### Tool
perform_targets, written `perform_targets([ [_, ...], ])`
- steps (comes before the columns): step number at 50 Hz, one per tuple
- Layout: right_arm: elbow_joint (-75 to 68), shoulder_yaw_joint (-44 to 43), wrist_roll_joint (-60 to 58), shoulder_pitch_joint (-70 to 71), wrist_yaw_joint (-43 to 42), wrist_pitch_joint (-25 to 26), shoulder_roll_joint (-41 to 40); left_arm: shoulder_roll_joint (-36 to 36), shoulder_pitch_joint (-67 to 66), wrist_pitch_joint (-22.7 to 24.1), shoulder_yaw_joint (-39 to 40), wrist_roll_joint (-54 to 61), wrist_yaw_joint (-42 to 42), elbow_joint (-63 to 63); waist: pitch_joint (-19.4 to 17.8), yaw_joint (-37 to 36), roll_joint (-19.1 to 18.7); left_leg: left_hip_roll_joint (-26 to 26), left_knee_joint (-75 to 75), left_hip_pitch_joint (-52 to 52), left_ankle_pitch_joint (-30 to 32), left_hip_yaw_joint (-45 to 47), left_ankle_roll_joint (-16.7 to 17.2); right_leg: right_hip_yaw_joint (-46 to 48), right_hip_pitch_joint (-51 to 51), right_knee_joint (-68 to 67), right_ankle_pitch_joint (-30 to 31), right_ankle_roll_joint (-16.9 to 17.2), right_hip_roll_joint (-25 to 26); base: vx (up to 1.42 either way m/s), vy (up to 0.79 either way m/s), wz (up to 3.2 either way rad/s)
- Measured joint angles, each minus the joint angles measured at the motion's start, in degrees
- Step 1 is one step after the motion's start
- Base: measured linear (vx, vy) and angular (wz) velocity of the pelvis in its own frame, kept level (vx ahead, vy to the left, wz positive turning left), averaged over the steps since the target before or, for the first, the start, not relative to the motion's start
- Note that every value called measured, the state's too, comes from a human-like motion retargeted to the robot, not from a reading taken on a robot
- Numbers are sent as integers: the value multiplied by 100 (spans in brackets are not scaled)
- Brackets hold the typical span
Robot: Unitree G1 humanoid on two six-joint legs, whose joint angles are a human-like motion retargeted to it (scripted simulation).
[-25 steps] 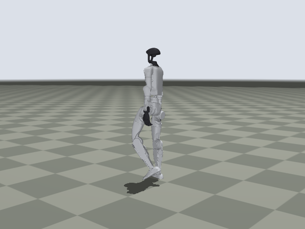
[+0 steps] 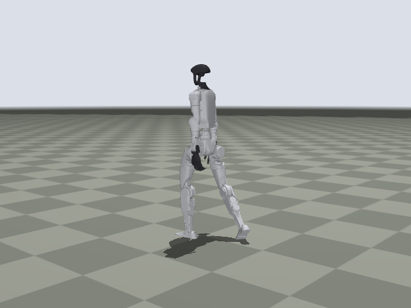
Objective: Walk run
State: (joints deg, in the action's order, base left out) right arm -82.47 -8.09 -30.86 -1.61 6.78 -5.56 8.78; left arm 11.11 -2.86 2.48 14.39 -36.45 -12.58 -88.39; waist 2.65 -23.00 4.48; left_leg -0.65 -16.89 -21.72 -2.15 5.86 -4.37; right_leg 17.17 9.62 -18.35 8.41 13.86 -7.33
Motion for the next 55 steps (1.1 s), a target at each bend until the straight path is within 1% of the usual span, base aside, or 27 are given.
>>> perform_targets([
  [2, -11, 16, 30, -120, -93, 23, -2, 14, 66, 23, -50, 57, -56, 92, 85, 145, -211, 251, 118, 307, -169, 21, 7, 43, -373, -964, 501, 53, 91, 58, 11, -54],
  [3, -12, 30, 38, -158, -133, 30, 4, 40, 116, 40, -84, 86, -87, 143, 106, 196, -304, 343, 134, 434, -273, 9, 8, 153, -593, -1494, 502, -19, 44, 60, 11, -68],
  [5, -9, 51, 54, -175, -165, 38, 19, 118, 249, 73, -153, 135, -132, 219, 113, 262, -382, 442, 156, 597, -432, 105, -7, 353, -1028, -2340, 115, -209, -192, 61, 10, -67],
  [7, -5, 26, 75, -193, -161, 34, 9, 271, 522, 132, -313, 157, -102, 327, 29, 438, -408, 422, 329, 888, -538, 191, -57, 548, -1680, -3010, -262, -413, -457, 42, 2, -29],
  [9, -14, -50, 99, -233, -139, 52, 1, 364, 763, 189, -469, 138, -47, 413, -29, 601, -363, 283, 511, 1096, -576, 173, -105, 694, -2199, -3133, -517, -518, -574, 52, 3, 25],
  [12, -33, -117, 115, -362, -129, 64, -1, 450, 1073, 296, -644, 125, -58, 555, -49, 869, -258, 77, 772, 1404, -661, 173, -119, 668, -2882, -2458, -887, -663, -478, 49, 2, 48],
  [17, -96, -209, 115, -505, -117, 104, -33, 560, 1482, 452, -747, 184, -221, 826, -176, 1249, -48, -326, 1051, 1978, -911, -19, -117, 325, -3473, -47, -1139, -1223, -193, 60, -5, 49],
  [18, -113, -240, 129, -515, -109, 113, -49, 573, 1537, 477, -760, 195, -235, 867, -185, 1281, -31, -345, 1085, 2079, -967, -32, -101, 281, -3542, 295, -1207, -1343, -123, 61, -9, 44],
  [20, -155, -313, 208, -556, -70, 129, -82, 587, 1657, 529, -803, 212, -263, 938, -173, 1361, -35, -332, 1145, 2313, -1100, -115, -39, -150, -3771, 949, -1414, -1461, 123, 68, -11, 46],
  [22, -191, -363, 282, -593, -34, 144, -87, 555, 1670, 553, -828, 221, -255, 973, -157, 1369, -76, -290, 1152, 2524, -1211, -152, 31, -119, -3853, 1126, -1455, -1552, 191, 60, -8, 34],
  [25, -248, -382, 332, -526, 23, 181, -55, 487, 1620, 586, -795, 247, -253, 979, -114, 1420, -74, -310, 1066, 2695, -1300, -208, 141, 22, -3919, 782, -1152, -1822, 124, 79, -16, 25],
  [27, -277, -335, 340, -490, 42, 185, -47, 469, 1447, 571, -730, 192, -300, 922, -48, 1554, -22, -348, 850, 2804, -1135, -226, 280, 355, -3807, 464, -831, -1832, -68, 81, -15, 55],
  [28, -291, -337, 337, -487, 58, 185, -54, 458, 1340, 555, -711, 124, -320, 890, -51, 1638, -35, -332, 678, 2851, -935, -290, 345, 114, -3768, 327, -745, -1889, -36, 76, -12, 84],
  [30, -315, -372, 337, -466, 83, 199, -81, 378, 1113, 520, -646, -71, -266, 818, -66, 1735, -46, -266, 153, 2834, -315, -261, 477, -334, -3627, 53, -885, -1888, -20, 77, -14, 85],
  [31, -324, -367, 358, -465, 68, 204, -95, 318, 985, 508, -602, -165, -201, 757, -61, 1730, 43, -195, -238, 2756, 120, 6, 436, -410, -3424, 103, -1012, -1870, -89, 83, -17, 58],
  [33, -322, -342, 418, -463, 27, 207, -113, 230, 768, 490, -554, -302, -93, 621, -72, 1616, 215, -131, -1152, 2482, 841, 351, 312, -143, -2963, 291, -1172, -1838, -319, 82, -19, 18],
  [35, -266, -293, 483, -426, 33, 199, -98, 180, 603, 431, -552, -370, -27, 492, -136, 1414, 367, -185, -2268, 2052, 1167, 481, 254, 85, -2539, 471, -1280, -1753, -506, 84, -21, 10],
  [37, -171, -230, 437, -281, 75, 201, -48, 118, 462, 368, -453, -438, 27, 418, -222, 1327, 483, 141, -3189, 1592, 638, 826, 143, 93, -2244, 569, -1416, -1683, -565, 61, -14, 34],
  [38, -137, -190, 380, -192, 60, 207, -22, 90, 383, 355, -386, -447, 59, 393, -252, 1263, 493, 305, -3439, 1370, 487, 971, 91, 150, -2101, 650, -1447, -1654, -551, 50, -11, 9],
  [40, -96, -103, 285, -6, -16, 218, 30, 40, 243, 335, -270, -418, 122, 340, -286, 1138, 469, 422, -3620, 958, 293, 1018, 183, 350, -1819, 860, -1489, -1632, -471, 60, -13, -19],
  [41, -64, -26, 249, 109, -77, 221, 54, 23, 139, 319, -203, -380, 147, 302, -291, 1071, 461, 411, -3497, 725, 206, 1018, 307, 336, -1693, 957, -1527, -1610, -401, 55, -11, -30],
  [43, 6, 122, 210, 320, -146, 212, 88, 1, -37, 279, -72, -328, 188, 217, -286, 970, 404, 398, -3097, 325, 66, 1007, 470, 347, -1468, 1114, -1599, -1573, -249, 51, -9, -29],
  [45, 115, 229, 189, 505, -115, 175, 108, -5, -155, 223, 29, -305, 224, 102, -293, 867, 314, 326, -2476, -18, -75, 920, 532, 379, -1249, 1243, -1686, -1565, -72, 55, -8, -28],
  [47, 251, 273, 149, 639, -64, 116, 99, -2, -233, 148, 74, -313, 256, -28, -325, 769, 207, 199, -1566, -215, -73, 734, 573, 298, -1015, 1348, -1794, -1556, 135, 50, -5, -27],
  [50, 420, 333, 116, 787, -52, 33, 94, -1, -275, 38, 99, -363, 265, -220, -390, 573, 56, 22, -226, -403, -7, 276, 740, 218, -629, 1487, -1951, -1505, 390, 69, -1, -41],
  [53, 467, 378, 64, 866, -51, -34, 85, -11, -298, -6, 102, -462, 215, -285, -399, 435, 61, -51, 580, -618, 10, 91, 803, 205, -317, 1564, -2050, -1334, 400, 62, 3, -38],
  [55, 478, 426, 49, 874, -33, -52, 64, -13, -285, -18, 122, -514, 199, -268, -394, 413, 85, -102, 749, -711, 3, 86, 782, 169, -153, 1553, -2091, -1180, 383, 68, 8, -25],
])
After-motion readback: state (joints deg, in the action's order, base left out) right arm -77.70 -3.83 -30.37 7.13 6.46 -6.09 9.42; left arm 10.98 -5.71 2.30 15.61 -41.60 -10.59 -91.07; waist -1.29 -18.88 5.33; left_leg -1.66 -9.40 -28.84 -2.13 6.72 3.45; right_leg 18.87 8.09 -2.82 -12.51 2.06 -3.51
